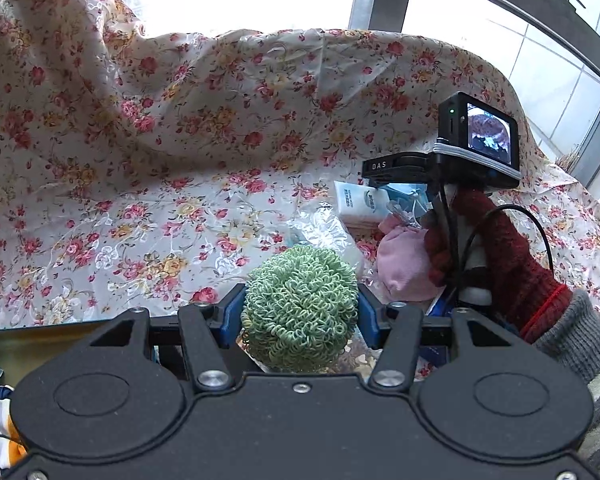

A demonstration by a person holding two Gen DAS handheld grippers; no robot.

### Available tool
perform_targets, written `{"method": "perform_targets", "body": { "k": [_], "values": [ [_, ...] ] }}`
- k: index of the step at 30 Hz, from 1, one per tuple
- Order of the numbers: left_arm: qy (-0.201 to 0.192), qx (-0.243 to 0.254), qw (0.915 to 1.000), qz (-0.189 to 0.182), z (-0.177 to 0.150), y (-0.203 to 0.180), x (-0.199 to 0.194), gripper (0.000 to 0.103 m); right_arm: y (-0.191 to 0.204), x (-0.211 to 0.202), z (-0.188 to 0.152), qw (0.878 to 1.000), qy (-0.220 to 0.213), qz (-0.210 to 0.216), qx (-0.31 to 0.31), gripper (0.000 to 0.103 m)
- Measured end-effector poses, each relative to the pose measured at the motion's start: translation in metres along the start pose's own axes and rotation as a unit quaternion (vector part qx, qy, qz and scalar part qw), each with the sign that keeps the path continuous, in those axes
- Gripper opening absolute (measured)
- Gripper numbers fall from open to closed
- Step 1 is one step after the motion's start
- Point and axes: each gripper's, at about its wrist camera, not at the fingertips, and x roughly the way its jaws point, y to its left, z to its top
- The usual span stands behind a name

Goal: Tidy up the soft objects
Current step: 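Carry the scrubber ball with the left tool over the tray while the right tool carries the mask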

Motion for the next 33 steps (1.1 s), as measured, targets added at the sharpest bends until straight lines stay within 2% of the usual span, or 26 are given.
{"method": "perform_targets", "body": {
  "k": [2,4,8,11,19,27,30,33],
  "values": [
    [0.000,0.001,1.0000,-0.001,0.000,0.000,0.001,0.053,-0.006,0.000,-0.001,1.000,0.001,0.013,0.016,0.052],
    [0.001,0.000,1.0000,-0.003,0.000,0.001,0.000,0.053,-0.016,-0.004,-0.003,0.999,-0.009,0.030,0.043,0.046],
    [-0.005,-0.005,1.0000,-0.004,0.001,0.002,-0.005,0.053,-0.043,-0.026,-0.011,0.989,-0.075,0.070,0.111,0.046],
    [-0.011,-0.008,0.9999,-0.002,0.003,0.003,-0.012,0.054,-0.055,-0.036,-0.017,0.982,-0.104,0.078,0.138,0.047],
    [-0.032,-0.036,0.9984,0.029,-0.001,0.031,-0.046,0.054,-0.040,-0.063,-0.028,0.979,-0.174,0.043,0.094,0.048],
    [-0.013,-0.098,0.9893,0.107,-0.030,0.103,-0.073,0.054,-0.034,-0.066,-0.025,0.983,-0.169,0.012,0.074,0.048],
    [0.000,-0.126,0.9835,0.130,-0.043,0.130,-0.079,0.054,-0.026,-0.079,-0.030,0.983,-0.175,0.002,0.050,0.048],
    [0.008,-0.144,0.9787,0.146,-0.054,0.150,-0.085,0.054,-0.014,-0.101,-0.042,0.984,-0.176,0.012,0.025,0.048]
  ]
}}
